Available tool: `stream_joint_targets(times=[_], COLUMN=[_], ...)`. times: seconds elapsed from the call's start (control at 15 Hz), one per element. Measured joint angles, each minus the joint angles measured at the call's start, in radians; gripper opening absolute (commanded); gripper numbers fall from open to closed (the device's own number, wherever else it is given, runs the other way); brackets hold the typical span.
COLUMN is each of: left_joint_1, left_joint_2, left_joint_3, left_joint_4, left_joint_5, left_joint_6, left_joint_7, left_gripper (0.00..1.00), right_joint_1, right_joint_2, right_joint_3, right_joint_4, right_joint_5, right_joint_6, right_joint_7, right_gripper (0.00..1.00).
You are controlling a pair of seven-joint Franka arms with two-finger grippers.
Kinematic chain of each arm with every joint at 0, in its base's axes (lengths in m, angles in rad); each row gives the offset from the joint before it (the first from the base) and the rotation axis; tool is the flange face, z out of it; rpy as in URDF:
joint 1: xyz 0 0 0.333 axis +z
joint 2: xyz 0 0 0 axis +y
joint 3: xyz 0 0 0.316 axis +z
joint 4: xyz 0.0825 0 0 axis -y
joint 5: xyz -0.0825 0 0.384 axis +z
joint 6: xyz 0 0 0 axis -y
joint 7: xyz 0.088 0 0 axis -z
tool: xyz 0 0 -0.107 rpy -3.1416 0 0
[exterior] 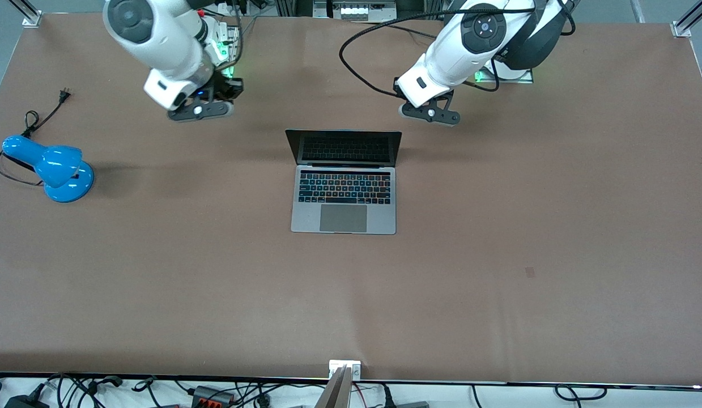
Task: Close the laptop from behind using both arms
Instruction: 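Lower both grippers behind the open laptop screen's top edge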
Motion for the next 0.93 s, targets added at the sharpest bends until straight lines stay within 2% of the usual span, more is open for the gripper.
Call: stream_joint_targets(times=[0.13, 0.33, 0.93], left_joint_1=[0.0, 0.0, 0.0], left_joint_2=[0.014, 0.062, 0.136], left_joint_3=[-0.018, -0.037, -0.053], left_joint_4=[-0.045, -0.076, -0.089], left_joint_5=[0.0, 0.0, 0.0], left_joint_6=[0.098, 0.158, 0.259], left_joint_7=[0.0, 0.001, 0.002], left_gripper=[0.0, 0.0, 0.0], right_joint_1=[0.051, 0.133, 0.199], right_joint_2=[0.005, 0.04, 0.155], right_joint_3=[0.0, 0.001, 0.0], right_joint_4=[-0.034, -0.059, -0.061], right_joint_5=[0.0, 0.0, 0.0], right_joint_6=[0.092, 0.188, 0.366], right_joint_7=[0.056, 0.124, 0.133], right_gripper=[0.0, 0.0, 0.0])
